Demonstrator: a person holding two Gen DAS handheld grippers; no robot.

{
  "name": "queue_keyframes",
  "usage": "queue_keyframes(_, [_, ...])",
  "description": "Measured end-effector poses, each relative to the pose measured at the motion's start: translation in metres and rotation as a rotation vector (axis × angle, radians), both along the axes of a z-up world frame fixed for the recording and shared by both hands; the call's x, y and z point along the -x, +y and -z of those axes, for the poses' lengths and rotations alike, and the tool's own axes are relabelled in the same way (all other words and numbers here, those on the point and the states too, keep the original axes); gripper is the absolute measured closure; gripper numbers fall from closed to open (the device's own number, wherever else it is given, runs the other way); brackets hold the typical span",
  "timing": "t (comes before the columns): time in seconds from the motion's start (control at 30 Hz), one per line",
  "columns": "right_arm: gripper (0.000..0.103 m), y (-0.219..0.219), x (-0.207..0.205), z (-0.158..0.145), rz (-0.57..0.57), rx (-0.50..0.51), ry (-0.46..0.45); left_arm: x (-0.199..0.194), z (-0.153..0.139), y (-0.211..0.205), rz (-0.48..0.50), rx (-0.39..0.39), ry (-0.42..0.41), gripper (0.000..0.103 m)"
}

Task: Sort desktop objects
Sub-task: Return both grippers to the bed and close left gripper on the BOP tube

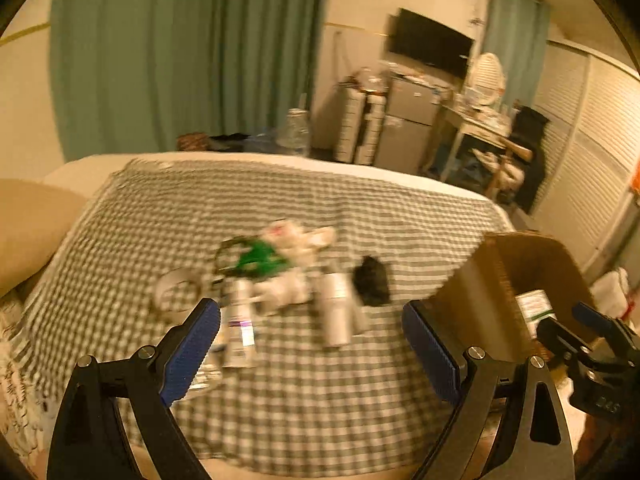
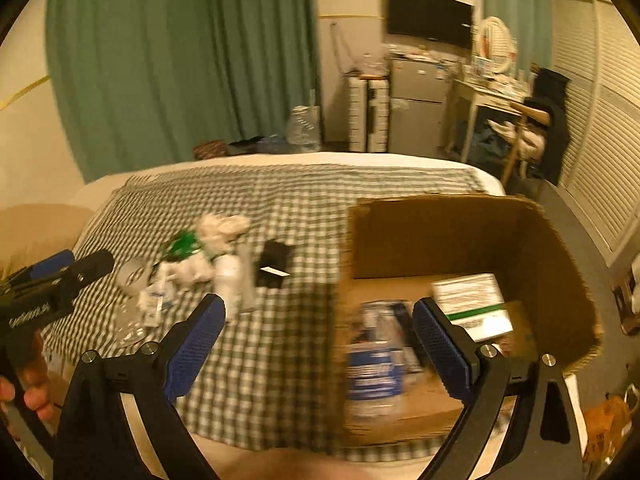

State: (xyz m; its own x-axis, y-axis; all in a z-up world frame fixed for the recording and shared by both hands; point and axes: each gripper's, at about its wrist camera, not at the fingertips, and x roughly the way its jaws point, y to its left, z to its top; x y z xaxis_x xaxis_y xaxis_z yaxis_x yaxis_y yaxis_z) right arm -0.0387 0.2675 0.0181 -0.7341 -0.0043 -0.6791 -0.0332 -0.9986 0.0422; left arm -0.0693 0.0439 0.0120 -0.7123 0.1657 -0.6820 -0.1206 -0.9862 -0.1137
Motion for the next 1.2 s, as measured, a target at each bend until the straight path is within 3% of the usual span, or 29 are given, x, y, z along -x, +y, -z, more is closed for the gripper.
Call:
queue_keyframes(0.17, [0.008,-0.031,0.011,0.019,-0.038,0.021,-0.021,0.001,0.036,-0.048,-0.09,0.022,-0.036,0.008])
queue_keyframes(0.33, [0.008,-0.05,0.03,0.043,-0.036,0.059,-0.046,0.004,0.074,-0.068,-0.11,0.035,-0.081,0.008])
queue_keyframes(0.67, [0.008,-0.076,0.074,0.088,-0.02,0.049,-0.091,0.028,0.12,-0.056,-0.08,0.088,-0.061,0.008])
queue_keyframes(0.83, [0.014,-0.085,0.098,0.11,-0.042,0.033,-0.131,0.042,0.13,-0.054,-0.078,0.091,-0.02,0.008])
queue_keyframes(0.97, [0.029,-0.091,0.117,0.126,-0.069,0.013,-0.165,0.05,0.138,-0.053,-0.103,0.113,0.031,0.008])
queue_keyframes(1.2, [0.032,-0.092,0.149,0.151,-0.091,0.015,-0.227,0.076,0.157,-0.05,-0.082,0.08,-0.006,0.008])
